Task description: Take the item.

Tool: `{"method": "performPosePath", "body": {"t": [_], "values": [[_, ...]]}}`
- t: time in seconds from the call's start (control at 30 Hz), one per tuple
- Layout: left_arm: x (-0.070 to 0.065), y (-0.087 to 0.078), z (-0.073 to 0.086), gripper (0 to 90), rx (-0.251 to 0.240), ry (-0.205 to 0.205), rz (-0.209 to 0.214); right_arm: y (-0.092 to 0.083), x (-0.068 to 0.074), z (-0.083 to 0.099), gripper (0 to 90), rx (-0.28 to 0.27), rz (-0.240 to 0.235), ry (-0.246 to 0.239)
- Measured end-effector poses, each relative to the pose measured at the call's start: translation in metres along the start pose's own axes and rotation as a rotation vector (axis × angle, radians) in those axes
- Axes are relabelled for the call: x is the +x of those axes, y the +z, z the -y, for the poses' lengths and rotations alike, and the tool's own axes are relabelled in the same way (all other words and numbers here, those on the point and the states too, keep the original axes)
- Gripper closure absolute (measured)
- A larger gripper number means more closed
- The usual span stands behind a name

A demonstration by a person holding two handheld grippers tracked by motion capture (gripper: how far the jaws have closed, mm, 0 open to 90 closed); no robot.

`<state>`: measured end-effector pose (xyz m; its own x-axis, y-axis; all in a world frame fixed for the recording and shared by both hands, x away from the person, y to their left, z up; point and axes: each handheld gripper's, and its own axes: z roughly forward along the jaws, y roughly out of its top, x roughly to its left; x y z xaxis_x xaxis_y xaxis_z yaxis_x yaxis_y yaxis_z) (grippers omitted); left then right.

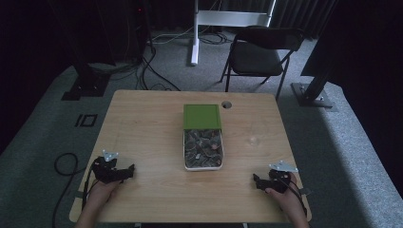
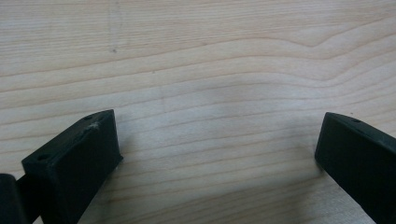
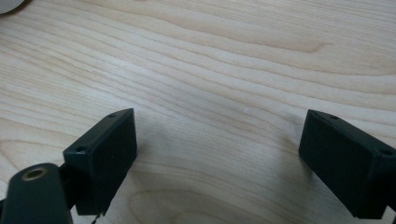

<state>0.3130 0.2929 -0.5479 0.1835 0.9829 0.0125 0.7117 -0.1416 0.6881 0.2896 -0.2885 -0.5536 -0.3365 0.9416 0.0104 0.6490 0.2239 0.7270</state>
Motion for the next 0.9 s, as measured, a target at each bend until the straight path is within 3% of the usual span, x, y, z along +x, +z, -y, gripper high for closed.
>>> {"method": "performPosePath", "body": {"t": [0.07,0.9], "values": [[0.0016,-0.0003,0.0001,0.4,0.002,-0.012,-0.014,0.0,0.0,0.0,11.5,0.0,0.0,0.0],[0.0028,-0.0004,0.0004,0.3,0.001,-0.002,-0.005,0.0016,0.0062,-0.0042,14.0,0.01,-0.004,-0.004]]}}
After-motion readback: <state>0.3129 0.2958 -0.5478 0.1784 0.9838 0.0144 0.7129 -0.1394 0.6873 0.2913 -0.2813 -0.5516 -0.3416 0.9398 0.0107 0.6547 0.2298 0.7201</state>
